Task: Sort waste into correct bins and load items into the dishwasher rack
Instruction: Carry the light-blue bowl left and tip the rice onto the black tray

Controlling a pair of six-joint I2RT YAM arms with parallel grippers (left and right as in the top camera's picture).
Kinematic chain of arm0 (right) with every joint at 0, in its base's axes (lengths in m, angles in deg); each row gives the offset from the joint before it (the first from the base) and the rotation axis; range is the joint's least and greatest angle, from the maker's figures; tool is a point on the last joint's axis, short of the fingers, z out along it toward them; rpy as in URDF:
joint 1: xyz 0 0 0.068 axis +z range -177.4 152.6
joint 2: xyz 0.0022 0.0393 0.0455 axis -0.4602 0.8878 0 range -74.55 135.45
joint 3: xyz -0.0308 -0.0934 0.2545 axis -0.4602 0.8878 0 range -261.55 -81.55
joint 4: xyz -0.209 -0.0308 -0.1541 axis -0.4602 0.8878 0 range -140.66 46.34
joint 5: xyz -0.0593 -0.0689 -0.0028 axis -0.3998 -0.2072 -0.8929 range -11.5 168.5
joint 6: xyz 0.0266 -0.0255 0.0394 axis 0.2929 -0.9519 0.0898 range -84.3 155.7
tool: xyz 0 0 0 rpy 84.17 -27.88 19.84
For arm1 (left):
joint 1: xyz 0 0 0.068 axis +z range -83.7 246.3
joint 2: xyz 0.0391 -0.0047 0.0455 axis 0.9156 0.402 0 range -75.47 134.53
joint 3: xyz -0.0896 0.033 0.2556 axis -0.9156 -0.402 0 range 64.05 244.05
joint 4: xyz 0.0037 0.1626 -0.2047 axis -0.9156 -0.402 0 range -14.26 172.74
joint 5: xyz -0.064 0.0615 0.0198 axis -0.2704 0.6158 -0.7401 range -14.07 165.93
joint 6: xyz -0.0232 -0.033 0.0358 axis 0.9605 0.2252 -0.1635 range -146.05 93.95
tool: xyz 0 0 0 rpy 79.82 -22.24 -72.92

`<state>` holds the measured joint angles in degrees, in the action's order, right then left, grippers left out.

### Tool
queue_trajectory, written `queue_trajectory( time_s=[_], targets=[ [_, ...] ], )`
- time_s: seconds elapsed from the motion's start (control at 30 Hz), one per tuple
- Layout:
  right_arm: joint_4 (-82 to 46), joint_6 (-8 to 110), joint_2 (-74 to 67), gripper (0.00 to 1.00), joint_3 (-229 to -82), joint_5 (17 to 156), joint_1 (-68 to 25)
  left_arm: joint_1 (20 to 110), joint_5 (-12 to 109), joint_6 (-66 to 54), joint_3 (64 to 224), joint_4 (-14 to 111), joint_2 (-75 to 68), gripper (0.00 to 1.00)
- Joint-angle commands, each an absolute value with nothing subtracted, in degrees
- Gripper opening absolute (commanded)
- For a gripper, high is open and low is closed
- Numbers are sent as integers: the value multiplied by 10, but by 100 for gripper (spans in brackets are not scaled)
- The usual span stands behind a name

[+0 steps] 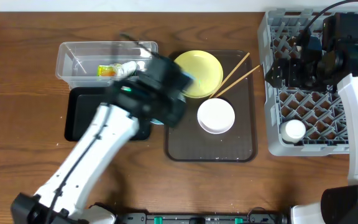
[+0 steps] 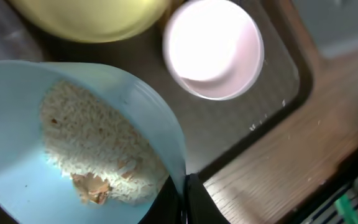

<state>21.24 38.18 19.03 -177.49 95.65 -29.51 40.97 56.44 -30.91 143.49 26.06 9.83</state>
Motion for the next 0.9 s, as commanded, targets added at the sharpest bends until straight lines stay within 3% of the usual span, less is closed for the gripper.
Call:
queue_trajectory(
  time_s=[0.0, 0.2, 0.4, 0.87],
  targets=[
    [211, 382, 184, 96, -1781, 959, -288, 508, 420, -337, 1437, 247, 96, 6],
    [211, 382, 184, 95, -1781, 959, -288, 698, 242, -398, 1389, 245, 102, 6],
    [211, 382, 184, 95, -1781, 959, -288, 830, 105, -428, 1334, 259, 111, 6],
    [211, 382, 184, 95, -1781, 959, -288, 965, -142, -438, 1215, 325, 219, 6]
  ],
)
